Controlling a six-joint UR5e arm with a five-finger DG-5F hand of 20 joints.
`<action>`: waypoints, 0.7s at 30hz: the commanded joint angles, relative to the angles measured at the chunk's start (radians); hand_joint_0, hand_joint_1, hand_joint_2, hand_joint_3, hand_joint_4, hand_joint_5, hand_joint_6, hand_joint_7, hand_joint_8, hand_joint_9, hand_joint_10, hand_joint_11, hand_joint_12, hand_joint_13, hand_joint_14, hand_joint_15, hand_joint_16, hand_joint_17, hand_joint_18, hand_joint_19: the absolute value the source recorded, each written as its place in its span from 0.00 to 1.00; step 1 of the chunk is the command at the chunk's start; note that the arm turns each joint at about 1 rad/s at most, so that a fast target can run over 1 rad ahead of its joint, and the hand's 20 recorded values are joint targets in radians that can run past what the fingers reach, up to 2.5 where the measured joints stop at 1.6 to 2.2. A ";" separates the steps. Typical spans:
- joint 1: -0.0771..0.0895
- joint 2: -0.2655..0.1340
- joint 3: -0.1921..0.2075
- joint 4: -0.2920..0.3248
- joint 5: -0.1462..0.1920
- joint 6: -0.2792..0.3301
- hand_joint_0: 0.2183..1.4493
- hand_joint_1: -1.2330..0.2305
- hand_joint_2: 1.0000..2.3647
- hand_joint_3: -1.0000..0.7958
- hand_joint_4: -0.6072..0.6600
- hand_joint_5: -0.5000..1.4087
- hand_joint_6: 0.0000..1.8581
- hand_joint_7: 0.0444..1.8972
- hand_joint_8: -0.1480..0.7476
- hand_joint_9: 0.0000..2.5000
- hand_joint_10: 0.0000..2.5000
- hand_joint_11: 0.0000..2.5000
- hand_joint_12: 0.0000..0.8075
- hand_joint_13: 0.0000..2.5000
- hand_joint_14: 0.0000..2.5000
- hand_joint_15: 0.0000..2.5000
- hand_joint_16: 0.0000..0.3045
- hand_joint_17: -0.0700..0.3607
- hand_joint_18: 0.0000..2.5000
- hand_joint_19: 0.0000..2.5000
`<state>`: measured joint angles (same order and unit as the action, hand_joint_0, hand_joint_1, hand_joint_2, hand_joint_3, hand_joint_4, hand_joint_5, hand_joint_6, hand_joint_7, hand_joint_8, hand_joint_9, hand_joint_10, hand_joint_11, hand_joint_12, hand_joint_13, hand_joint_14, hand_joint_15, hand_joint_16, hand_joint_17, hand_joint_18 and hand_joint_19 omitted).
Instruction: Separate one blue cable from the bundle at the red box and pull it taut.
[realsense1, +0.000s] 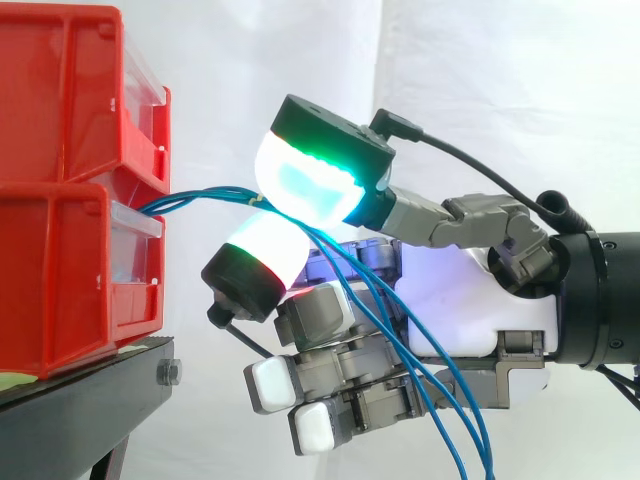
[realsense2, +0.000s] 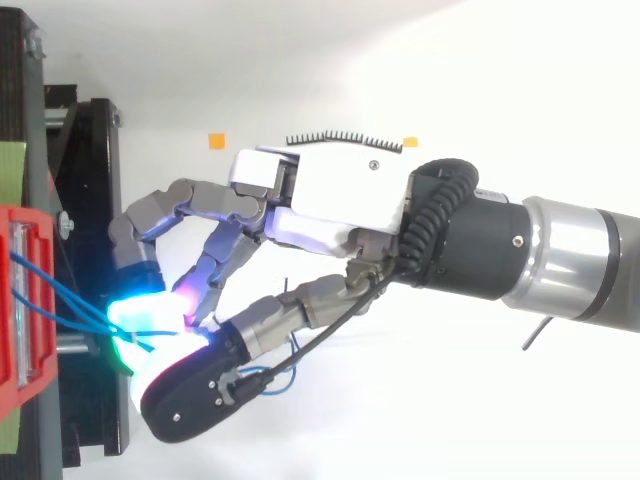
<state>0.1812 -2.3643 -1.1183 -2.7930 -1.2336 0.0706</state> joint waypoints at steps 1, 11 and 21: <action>0.000 0.000 0.000 0.000 0.000 0.000 0.39 0.14 0.00 0.28 0.46 0.20 0.48 0.73 0.53 0.46 0.01 0.47 0.48 0.39 0.01 0.25 0.15 0.40 0.31 0.26; 0.000 0.000 0.002 0.000 0.000 0.000 0.32 0.11 0.00 0.28 0.53 0.19 0.48 0.71 0.52 0.45 0.01 0.47 0.48 0.38 0.01 0.25 0.15 0.40 0.31 0.27; 0.000 0.000 0.000 0.000 -0.001 0.002 0.25 0.28 0.00 0.28 0.54 0.19 0.48 0.65 0.55 0.46 0.01 0.46 0.52 0.40 0.01 0.25 0.16 0.42 0.32 0.28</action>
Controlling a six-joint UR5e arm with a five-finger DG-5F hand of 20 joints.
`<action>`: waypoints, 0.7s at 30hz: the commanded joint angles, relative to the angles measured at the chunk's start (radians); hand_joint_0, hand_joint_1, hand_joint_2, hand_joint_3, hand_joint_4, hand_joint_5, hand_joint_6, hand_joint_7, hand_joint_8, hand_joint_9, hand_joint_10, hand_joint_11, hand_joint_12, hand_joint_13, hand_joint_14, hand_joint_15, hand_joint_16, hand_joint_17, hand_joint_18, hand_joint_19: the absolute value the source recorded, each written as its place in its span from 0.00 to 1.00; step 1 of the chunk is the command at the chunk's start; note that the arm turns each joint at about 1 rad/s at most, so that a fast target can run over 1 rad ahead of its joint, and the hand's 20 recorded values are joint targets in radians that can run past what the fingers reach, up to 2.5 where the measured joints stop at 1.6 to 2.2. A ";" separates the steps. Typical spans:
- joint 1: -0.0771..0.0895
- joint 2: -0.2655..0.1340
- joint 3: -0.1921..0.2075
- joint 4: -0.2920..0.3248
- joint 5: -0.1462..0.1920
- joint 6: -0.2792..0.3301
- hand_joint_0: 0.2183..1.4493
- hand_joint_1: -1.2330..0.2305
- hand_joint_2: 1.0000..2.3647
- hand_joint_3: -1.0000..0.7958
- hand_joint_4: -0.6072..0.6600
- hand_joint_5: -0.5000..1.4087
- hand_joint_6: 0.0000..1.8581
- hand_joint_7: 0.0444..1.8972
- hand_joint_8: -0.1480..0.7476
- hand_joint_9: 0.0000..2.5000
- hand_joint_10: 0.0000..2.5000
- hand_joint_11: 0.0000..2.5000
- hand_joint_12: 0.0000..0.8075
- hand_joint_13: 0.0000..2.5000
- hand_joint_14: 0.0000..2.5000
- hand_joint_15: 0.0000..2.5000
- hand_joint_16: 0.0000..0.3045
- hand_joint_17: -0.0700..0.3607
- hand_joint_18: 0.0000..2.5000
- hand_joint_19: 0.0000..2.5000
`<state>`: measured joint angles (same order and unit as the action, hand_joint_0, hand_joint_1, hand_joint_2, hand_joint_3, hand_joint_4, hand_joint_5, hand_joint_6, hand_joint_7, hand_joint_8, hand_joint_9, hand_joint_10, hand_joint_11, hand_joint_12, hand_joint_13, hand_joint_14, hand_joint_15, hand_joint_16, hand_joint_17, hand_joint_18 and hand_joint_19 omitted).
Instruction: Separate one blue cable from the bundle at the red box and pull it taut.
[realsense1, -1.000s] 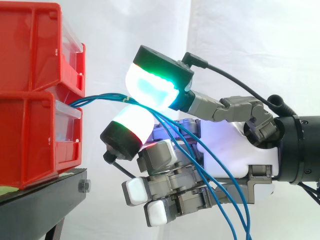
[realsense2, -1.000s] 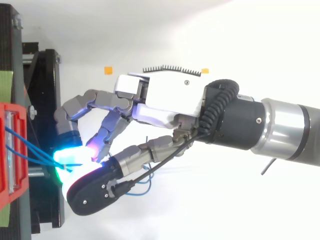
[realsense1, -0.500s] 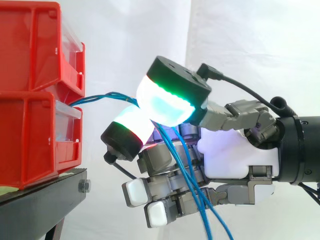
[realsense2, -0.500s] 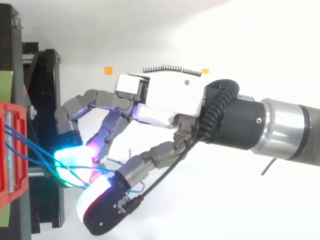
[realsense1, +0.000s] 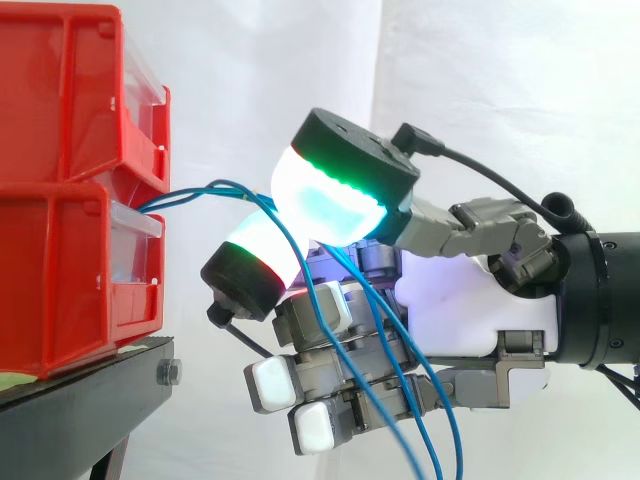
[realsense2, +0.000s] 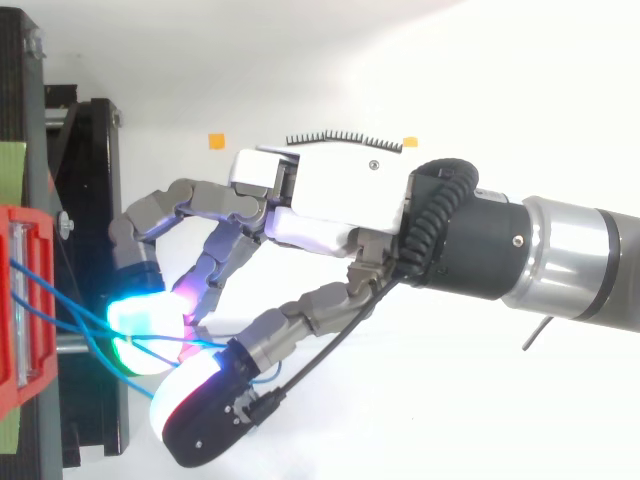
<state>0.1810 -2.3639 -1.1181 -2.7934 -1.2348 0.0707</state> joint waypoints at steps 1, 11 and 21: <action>0.000 0.000 0.001 0.000 0.001 0.001 0.26 0.32 0.00 0.28 0.54 0.19 0.47 0.65 0.55 0.46 0.01 0.46 0.51 0.40 0.01 0.25 0.16 0.42 0.32 0.28; 0.000 0.000 0.001 -0.002 0.000 0.003 0.35 0.32 0.01 0.32 0.52 0.19 0.47 0.68 0.53 0.46 0.01 0.47 0.51 0.39 0.01 0.26 0.16 0.41 0.32 0.29; 0.000 0.000 0.001 0.000 0.000 0.003 0.46 0.19 0.00 0.28 0.49 0.18 0.48 0.72 0.53 0.43 0.01 0.46 0.50 0.38 0.01 0.25 0.16 0.42 0.31 0.27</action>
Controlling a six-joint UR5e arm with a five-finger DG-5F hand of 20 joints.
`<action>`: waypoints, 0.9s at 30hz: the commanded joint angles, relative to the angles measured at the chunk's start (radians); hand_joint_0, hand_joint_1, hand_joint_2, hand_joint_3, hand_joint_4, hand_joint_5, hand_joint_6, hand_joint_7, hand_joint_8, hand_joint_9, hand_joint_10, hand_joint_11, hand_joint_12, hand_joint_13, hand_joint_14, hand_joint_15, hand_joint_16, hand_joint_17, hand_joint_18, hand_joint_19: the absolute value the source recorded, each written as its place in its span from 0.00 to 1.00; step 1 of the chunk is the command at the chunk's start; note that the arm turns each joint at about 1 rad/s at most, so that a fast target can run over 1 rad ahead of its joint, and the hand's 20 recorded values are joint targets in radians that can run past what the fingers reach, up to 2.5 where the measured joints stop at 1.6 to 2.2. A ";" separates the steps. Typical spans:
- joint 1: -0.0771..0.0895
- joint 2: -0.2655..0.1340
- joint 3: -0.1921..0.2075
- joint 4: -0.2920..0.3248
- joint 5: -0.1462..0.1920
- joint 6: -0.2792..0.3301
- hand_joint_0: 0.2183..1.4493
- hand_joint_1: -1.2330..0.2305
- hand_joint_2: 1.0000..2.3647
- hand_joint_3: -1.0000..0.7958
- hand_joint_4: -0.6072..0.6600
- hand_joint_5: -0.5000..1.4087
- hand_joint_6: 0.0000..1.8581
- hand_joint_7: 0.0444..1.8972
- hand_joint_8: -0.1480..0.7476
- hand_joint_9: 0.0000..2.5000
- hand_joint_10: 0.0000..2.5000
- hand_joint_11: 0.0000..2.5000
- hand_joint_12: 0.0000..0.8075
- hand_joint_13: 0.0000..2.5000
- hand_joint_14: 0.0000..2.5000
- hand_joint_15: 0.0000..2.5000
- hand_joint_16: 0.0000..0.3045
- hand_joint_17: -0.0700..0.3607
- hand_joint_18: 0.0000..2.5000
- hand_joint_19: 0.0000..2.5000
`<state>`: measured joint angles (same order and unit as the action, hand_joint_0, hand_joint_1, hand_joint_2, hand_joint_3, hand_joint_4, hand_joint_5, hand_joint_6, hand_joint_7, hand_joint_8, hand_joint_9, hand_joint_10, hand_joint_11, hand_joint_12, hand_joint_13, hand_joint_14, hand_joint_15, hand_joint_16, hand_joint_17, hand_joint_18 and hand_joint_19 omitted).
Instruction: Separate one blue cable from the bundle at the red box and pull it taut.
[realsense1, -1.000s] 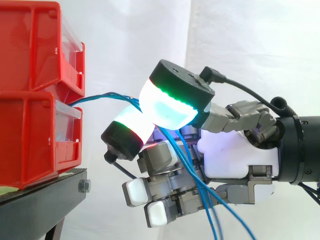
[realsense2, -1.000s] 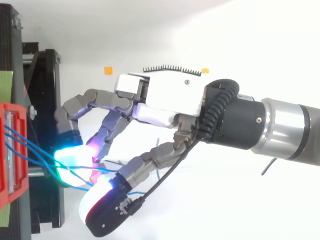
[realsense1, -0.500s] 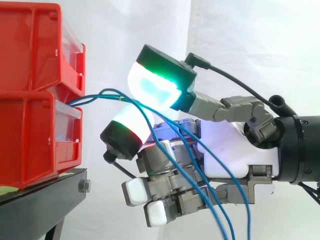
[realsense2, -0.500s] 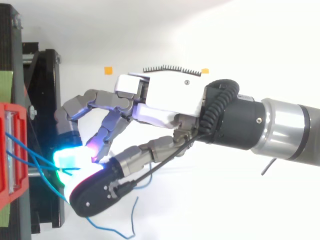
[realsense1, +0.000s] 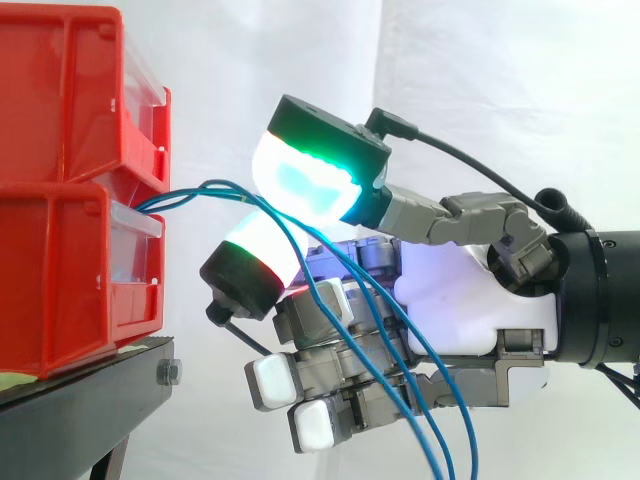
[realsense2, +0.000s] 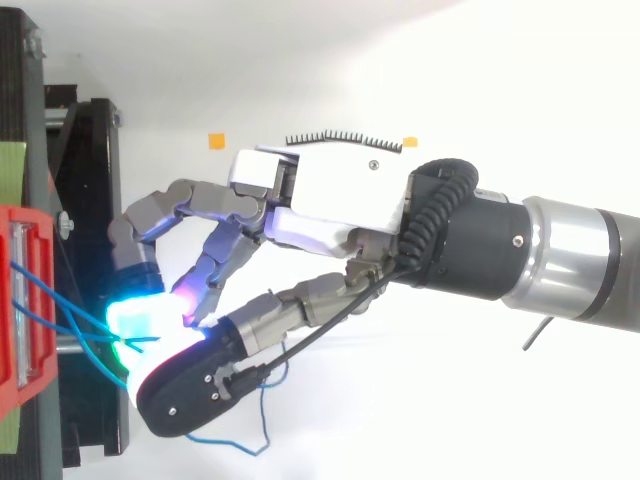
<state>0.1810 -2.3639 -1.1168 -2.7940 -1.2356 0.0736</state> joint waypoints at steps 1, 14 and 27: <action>0.000 0.000 0.000 -0.001 -0.001 0.000 0.47 0.18 0.00 0.28 0.50 0.17 0.48 0.71 0.52 0.43 0.01 0.47 0.49 0.38 0.01 0.25 0.16 0.42 0.31 0.27; -0.002 0.000 0.000 -0.007 -0.001 0.000 0.26 0.16 0.00 0.28 0.55 0.18 0.48 0.65 0.54 0.43 0.01 0.46 0.50 0.38 0.01 0.25 0.16 0.42 0.32 0.27; 0.000 -0.002 0.000 -0.009 -0.001 0.000 0.33 0.39 0.00 0.28 0.54 0.19 0.47 0.67 0.54 0.45 0.01 0.46 0.50 0.39 0.01 0.25 0.16 0.41 0.32 0.29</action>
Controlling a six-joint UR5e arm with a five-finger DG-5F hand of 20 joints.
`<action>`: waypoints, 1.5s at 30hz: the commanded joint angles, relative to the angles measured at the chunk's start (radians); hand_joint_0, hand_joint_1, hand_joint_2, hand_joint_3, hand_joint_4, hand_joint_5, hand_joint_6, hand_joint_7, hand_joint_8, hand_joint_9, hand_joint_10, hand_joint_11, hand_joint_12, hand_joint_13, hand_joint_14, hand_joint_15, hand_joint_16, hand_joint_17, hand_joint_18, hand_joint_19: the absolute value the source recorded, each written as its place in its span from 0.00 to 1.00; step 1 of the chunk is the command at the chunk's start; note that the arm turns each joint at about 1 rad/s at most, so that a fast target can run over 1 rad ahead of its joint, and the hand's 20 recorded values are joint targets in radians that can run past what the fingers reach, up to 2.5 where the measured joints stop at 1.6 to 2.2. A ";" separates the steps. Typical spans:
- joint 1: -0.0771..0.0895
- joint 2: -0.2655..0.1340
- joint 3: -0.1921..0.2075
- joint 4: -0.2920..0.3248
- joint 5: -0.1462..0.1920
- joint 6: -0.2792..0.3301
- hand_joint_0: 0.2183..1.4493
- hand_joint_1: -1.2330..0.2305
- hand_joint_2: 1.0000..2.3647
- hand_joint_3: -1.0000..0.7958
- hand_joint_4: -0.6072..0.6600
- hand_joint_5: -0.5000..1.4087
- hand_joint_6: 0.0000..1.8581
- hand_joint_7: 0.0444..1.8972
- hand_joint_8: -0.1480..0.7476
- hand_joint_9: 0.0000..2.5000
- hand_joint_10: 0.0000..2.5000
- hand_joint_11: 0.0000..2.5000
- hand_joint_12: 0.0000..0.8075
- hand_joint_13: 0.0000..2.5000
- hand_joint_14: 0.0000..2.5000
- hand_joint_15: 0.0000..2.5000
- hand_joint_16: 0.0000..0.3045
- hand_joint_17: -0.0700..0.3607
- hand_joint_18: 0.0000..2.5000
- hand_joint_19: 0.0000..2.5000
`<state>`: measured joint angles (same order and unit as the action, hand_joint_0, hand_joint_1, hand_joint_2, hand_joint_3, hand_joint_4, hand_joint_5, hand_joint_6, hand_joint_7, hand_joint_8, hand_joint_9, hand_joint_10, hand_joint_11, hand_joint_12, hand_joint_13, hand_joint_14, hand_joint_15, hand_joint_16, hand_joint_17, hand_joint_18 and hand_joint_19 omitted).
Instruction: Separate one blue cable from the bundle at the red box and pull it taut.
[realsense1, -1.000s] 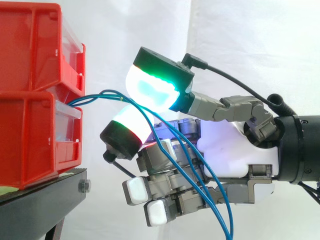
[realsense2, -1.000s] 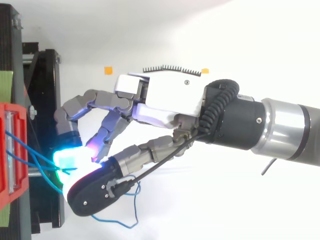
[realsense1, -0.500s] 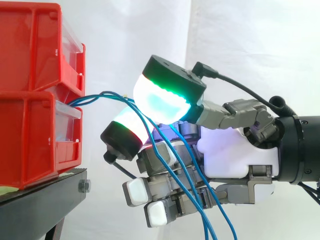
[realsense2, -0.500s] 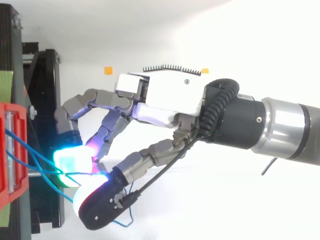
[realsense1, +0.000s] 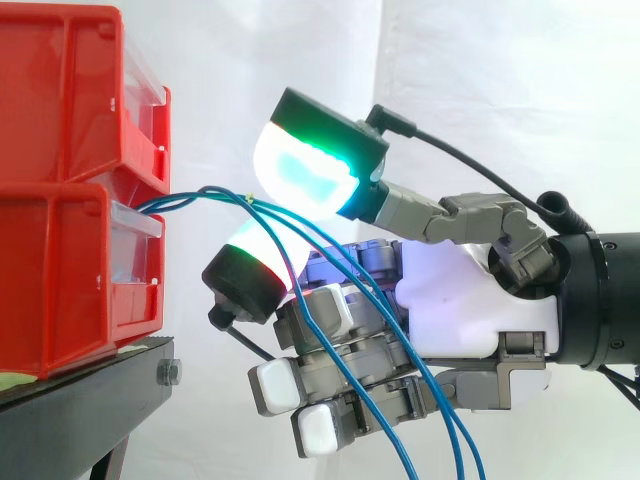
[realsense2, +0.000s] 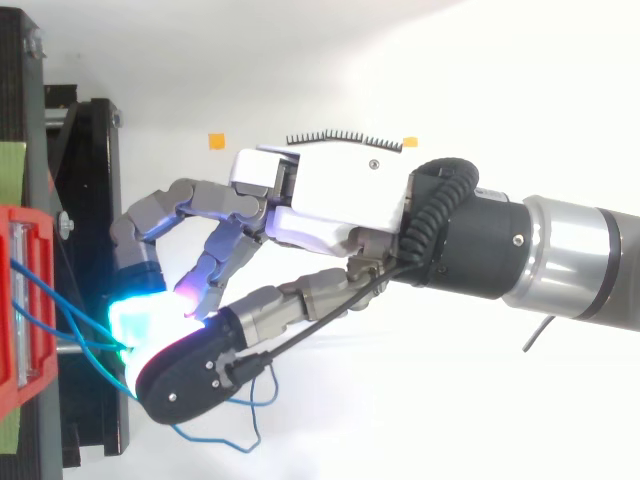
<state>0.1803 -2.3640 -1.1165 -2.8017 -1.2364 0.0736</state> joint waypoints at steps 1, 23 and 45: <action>0.001 -0.001 0.000 -0.001 0.000 0.000 0.34 0.36 0.00 0.28 0.53 0.19 0.47 0.67 0.53 0.45 0.01 0.46 0.51 0.39 0.01 0.26 0.16 0.42 0.32 0.29; 0.001 0.000 0.000 -0.009 -0.002 0.000 0.22 0.40 0.00 0.28 0.56 0.19 0.46 0.64 0.57 0.46 0.01 0.44 0.55 0.40 0.01 0.26 0.18 0.45 0.34 0.29; 0.002 0.000 0.001 -0.009 -0.002 0.000 0.15 0.29 0.00 0.28 0.58 0.18 0.45 0.62 0.60 0.45 0.01 0.44 0.59 0.41 0.01 0.25 0.21 0.50 0.37 0.27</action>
<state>0.1823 -2.3638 -1.1164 -2.8089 -1.2379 0.0737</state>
